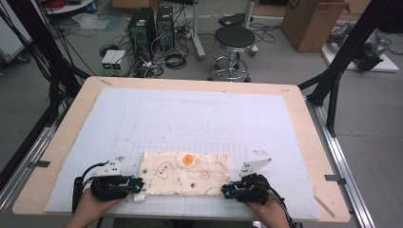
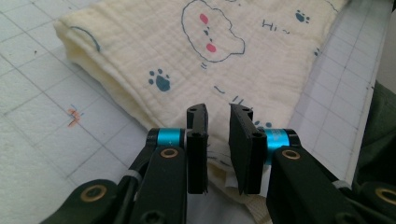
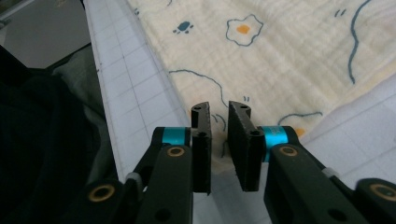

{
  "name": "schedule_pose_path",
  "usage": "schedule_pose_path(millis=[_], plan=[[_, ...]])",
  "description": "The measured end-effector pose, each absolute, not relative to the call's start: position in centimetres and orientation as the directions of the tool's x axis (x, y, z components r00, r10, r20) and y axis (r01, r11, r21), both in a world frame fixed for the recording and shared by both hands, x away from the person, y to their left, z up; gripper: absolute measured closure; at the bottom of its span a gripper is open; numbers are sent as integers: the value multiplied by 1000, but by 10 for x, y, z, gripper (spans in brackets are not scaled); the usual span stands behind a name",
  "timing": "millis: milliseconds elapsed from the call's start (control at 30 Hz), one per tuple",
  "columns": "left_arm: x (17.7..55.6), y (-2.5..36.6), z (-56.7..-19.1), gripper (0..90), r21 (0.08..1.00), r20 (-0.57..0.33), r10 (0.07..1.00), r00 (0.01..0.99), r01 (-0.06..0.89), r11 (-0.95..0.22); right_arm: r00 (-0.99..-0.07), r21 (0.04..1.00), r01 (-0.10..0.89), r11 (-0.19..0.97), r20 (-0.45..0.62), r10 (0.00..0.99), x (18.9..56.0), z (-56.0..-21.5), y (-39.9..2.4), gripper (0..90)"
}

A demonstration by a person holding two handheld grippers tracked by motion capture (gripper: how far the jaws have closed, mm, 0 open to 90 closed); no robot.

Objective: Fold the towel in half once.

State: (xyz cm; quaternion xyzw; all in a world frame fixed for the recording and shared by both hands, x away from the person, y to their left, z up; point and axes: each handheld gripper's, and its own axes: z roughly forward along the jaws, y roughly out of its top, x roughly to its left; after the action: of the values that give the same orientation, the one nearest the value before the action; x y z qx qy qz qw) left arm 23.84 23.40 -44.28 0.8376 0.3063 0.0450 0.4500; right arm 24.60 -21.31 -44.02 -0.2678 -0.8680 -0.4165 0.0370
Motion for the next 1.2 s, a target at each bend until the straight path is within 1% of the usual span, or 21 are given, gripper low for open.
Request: schedule_pose_path(millis=[33,133,200,333,467,533,633,667,867,1067,1200], plan=[[239,234,-441,727,791,-208,555,806,472,-389,-851,708,499,499,293,436,246,-438,-213,723],[243,232,-435,664,814,-213,562,799,464,-351,-856,747,479,462,279,436,250,-428,-211,670],[247,227,-430,638,822,-202,563,801,451,-347,-855,758,472,450,271,442,255,-422,-208,662],[259,212,-423,634,835,-184,564,805,431,-343,-842,784,467,409,254,475,270,-411,-201,671],[272,194,-419,683,842,-164,575,801,418,-342,-843,810,438,389,221,490,287,-401,-187,754],[280,187,-419,751,840,-150,586,796,415,-350,-845,815,429,389,211,491,297,-398,-176,814],[290,178,-420,852,836,-146,602,785,423,-349,-852,810,421,409,198,485,309,-399,-162,871],[294,175,-420,864,833,-141,604,784,423,-356,-851,804,422,419,191,490,312,-400,-157,882],[312,160,-424,875,827,-156,621,768,445,-343,-850,781,441,443,204,486,333,-412,-135,889],[322,141,-429,880,801,-135,615,777,451,-395,-843,757,460,464,209,495,343,-422,-120,893],[327,136,-436,882,773,-130,626,769,474,-422,-839,728,475,494,206,503,347,-428,-114,893]])
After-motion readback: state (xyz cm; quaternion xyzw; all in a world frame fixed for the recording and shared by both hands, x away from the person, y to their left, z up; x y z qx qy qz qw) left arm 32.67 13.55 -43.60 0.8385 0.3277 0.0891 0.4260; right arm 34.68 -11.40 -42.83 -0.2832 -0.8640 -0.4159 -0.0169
